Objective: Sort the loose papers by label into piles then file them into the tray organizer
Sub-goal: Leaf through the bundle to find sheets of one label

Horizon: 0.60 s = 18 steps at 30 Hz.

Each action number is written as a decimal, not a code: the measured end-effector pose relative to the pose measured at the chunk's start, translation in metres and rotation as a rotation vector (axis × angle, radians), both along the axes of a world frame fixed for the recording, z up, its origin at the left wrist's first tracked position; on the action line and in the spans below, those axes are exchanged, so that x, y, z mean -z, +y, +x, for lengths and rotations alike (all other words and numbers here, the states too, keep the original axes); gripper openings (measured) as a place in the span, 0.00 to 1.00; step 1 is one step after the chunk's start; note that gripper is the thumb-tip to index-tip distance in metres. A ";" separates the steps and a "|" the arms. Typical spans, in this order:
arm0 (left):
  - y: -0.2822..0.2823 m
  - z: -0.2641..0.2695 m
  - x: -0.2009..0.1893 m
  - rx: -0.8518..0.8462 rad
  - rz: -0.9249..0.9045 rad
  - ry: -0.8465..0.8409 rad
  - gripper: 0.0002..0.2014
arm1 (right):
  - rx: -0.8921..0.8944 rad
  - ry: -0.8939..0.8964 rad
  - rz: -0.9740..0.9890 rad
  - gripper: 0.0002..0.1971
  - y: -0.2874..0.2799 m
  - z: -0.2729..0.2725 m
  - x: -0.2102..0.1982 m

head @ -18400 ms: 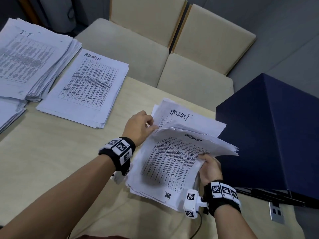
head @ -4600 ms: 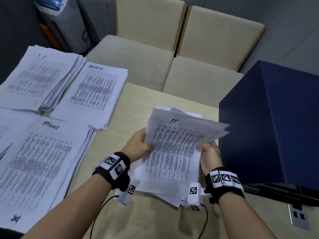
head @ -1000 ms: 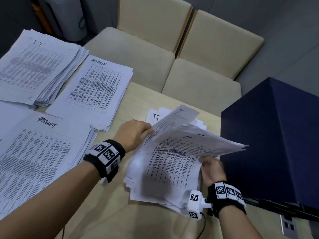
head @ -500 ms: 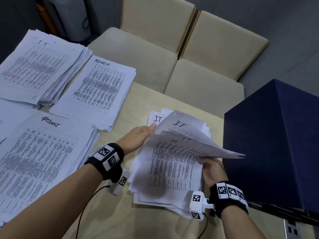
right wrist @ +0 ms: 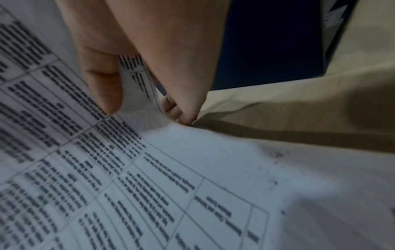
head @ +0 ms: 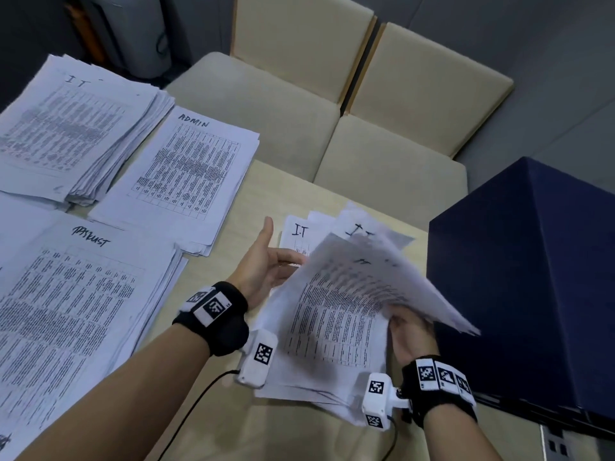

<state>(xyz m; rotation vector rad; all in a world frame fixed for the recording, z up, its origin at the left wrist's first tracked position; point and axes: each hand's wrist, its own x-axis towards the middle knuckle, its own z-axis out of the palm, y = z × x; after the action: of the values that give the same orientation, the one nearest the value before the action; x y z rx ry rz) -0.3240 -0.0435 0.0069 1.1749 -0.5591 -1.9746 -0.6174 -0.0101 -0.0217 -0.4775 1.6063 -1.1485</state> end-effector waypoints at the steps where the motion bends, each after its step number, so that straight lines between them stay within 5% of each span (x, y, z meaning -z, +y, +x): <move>1: -0.001 0.000 -0.002 0.029 0.008 0.035 0.50 | 0.013 -0.040 -0.012 0.13 -0.001 0.002 -0.003; 4: -0.004 -0.002 -0.005 0.063 0.010 0.001 0.50 | 0.060 -0.053 0.008 0.12 0.000 0.006 -0.010; 8: -0.005 -0.004 0.011 0.048 -0.269 -0.853 0.22 | 0.075 -0.042 -0.015 0.14 0.005 0.005 -0.006; 10: -0.002 0.002 0.025 0.126 -0.290 -1.168 0.19 | 0.071 -0.010 -0.011 0.13 0.008 0.005 -0.006; 13: 0.005 0.002 0.038 0.294 -0.205 -1.222 0.19 | 0.052 -0.001 -0.010 0.16 0.010 0.003 -0.004; 18: 0.009 -0.004 0.035 0.241 -0.423 -1.164 0.09 | 0.076 -0.086 -0.036 0.22 0.007 0.005 -0.009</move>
<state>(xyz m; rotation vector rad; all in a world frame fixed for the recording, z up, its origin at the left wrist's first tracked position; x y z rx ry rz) -0.3279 -0.0344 -0.0284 1.9443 -1.6509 -1.0491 -0.6124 -0.0029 -0.0129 -0.3873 1.5425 -1.2403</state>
